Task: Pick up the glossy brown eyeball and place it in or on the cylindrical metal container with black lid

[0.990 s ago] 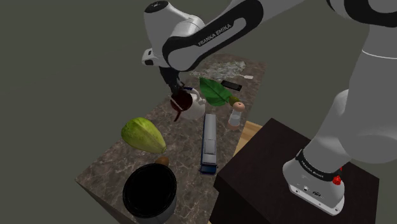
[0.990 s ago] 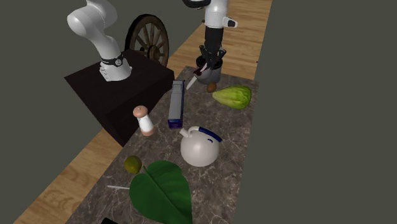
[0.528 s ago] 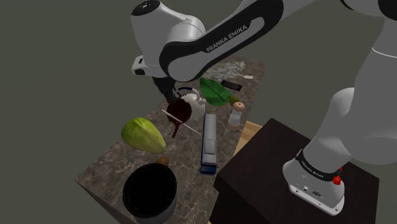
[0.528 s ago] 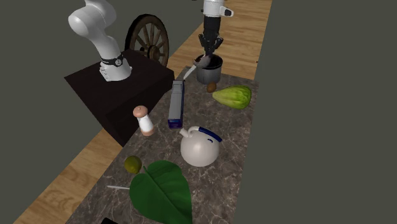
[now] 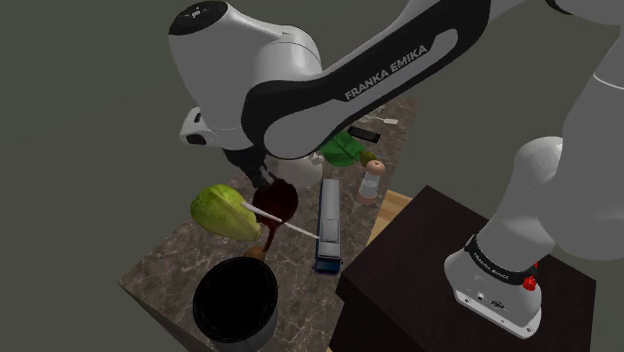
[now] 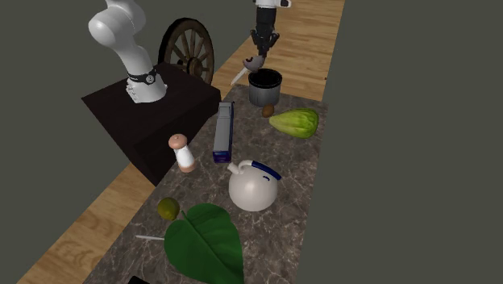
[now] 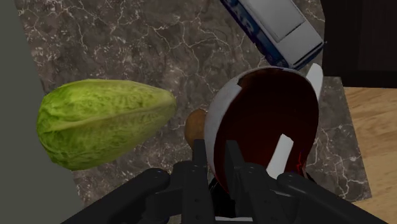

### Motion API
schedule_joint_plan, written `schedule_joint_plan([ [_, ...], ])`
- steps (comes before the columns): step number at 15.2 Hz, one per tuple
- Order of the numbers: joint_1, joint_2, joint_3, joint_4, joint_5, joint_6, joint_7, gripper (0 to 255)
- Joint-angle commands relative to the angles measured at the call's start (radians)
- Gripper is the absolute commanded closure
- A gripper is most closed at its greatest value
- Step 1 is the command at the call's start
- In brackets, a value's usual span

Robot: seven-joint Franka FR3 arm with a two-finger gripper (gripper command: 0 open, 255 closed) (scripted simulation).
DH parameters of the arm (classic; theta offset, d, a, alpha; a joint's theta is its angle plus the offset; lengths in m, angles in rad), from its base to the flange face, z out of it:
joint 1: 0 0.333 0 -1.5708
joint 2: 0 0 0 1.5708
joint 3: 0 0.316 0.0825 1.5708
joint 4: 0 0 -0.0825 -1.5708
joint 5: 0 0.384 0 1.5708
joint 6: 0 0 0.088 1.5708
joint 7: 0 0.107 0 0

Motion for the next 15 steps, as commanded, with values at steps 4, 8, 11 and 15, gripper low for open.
schedule_joint_plan([
  [4, 0.07, 0.015, 0.051, 0.044, 0.008, -0.059, 0.106, 255],
  [8, 0.127, 0.04, 0.089, 0.097, 0.011, -0.108, 0.188, 255],
  [11, 0.15, 0.059, 0.102, 0.115, 0.008, -0.117, 0.224, 255],
  [15, 0.151, 0.081, 0.099, 0.088, -0.005, -0.072, 0.239, 255],
])
